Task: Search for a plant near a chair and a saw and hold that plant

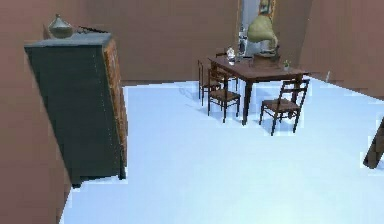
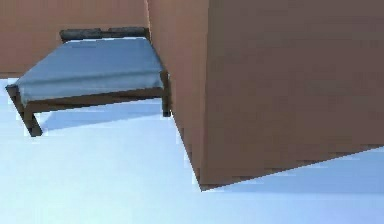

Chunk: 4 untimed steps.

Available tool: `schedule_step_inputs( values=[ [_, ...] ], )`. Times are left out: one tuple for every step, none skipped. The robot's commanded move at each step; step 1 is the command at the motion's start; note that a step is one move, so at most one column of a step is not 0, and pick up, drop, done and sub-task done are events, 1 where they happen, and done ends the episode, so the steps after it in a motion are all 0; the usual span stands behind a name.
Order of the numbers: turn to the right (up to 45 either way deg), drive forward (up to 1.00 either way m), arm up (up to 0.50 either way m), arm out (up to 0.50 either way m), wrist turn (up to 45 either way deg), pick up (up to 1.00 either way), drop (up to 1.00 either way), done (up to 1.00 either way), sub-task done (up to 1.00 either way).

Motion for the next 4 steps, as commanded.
schedule_step_inputs(
  values=[
    [45.0, 0.0, 0.0, 0.0, 0.0, 0.0, 0.0, 0.0, 0.0],
    [45.0, 0.0, 0.0, 0.0, 0.0, 0.0, 0.0, 0.0, 0.0],
    [39.0, 0.0, 0.0, 0.0, 0.0, 0.0, 0.0, 0.0, 0.0],
    [0.0, 0.05, 0.0, 0.0, 0.0, 0.0, 0.0, 0.0, 0.0]
  ],
)
